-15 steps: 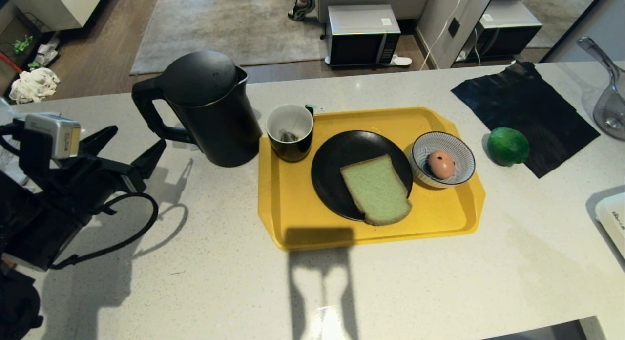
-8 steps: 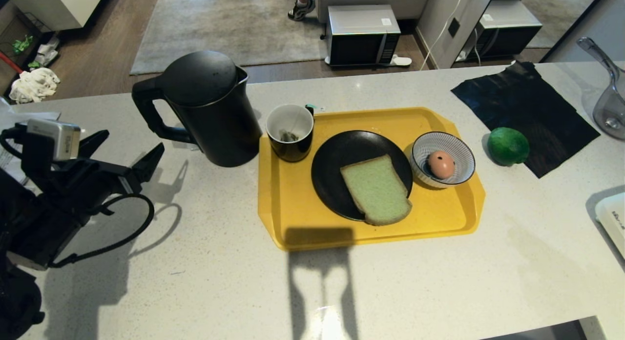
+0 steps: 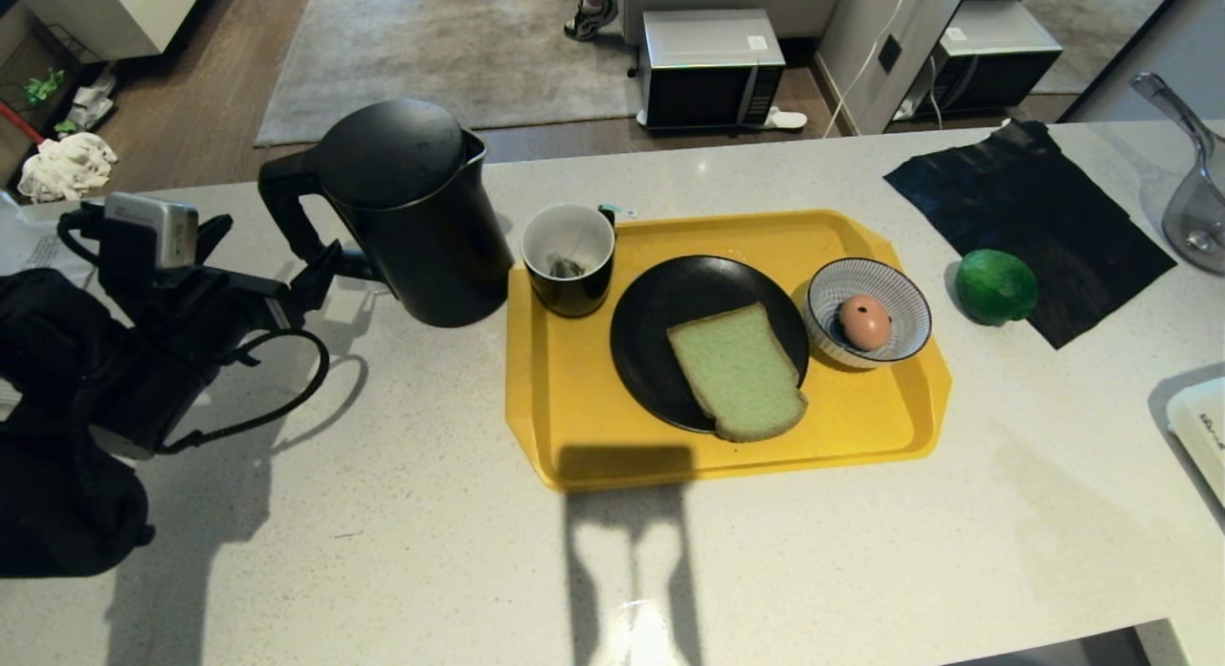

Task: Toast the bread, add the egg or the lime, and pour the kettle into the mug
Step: Pick up the kettle

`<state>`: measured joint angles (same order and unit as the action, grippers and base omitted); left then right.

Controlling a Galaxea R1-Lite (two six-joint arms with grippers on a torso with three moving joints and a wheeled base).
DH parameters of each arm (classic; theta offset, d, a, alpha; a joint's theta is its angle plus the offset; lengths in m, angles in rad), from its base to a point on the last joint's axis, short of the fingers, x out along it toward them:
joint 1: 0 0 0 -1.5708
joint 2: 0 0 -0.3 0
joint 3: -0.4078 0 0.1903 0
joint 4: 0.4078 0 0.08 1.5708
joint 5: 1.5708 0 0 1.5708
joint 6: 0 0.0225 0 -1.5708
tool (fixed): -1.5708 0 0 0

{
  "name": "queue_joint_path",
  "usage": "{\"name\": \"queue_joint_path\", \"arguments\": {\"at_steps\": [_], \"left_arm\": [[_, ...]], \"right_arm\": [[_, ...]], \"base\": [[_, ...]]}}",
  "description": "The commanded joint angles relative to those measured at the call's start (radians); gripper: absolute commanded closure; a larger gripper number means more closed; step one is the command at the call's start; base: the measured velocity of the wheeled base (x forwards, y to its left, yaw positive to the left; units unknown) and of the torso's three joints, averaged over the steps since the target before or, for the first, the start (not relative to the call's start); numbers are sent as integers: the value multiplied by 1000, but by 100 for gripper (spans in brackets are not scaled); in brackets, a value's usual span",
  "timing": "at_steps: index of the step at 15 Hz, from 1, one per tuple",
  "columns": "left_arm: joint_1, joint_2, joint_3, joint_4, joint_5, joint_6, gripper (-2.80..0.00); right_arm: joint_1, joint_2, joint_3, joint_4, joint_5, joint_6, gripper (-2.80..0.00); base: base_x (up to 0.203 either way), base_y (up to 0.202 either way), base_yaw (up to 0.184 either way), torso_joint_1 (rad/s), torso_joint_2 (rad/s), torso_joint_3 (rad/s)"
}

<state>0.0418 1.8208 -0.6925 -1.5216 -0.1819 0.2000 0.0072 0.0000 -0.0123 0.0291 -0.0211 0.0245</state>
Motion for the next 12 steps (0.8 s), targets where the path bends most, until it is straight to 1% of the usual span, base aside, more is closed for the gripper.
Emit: {"name": "queue_joint_path", "arguments": {"at_steps": [1, 4, 6, 8, 12], "left_arm": [[-12, 51, -45, -8, 25, 1, -280], [-28, 69, -79, -8, 36, -1, -280], [-33, 88, -138, -8, 43, -1, -280], [-35, 107, -197, -8, 63, 0, -280], [-46, 112, -213, -8, 67, -1, -280]], "right_arm": [[0, 0, 0, 0, 0, 0, 0], [0, 1, 0, 0, 0, 0, 0], [0, 1, 0, 0, 0, 0, 0], [0, 0, 0, 0, 0, 0, 0], [0, 0, 0, 0, 0, 0, 0]], "base": [[0, 0, 0, 0, 0, 0], [0, 0, 0, 0, 0, 0], [0, 0, 0, 0, 0, 0], [0, 0, 0, 0, 0, 0], [0, 0, 0, 0, 0, 0]]}}
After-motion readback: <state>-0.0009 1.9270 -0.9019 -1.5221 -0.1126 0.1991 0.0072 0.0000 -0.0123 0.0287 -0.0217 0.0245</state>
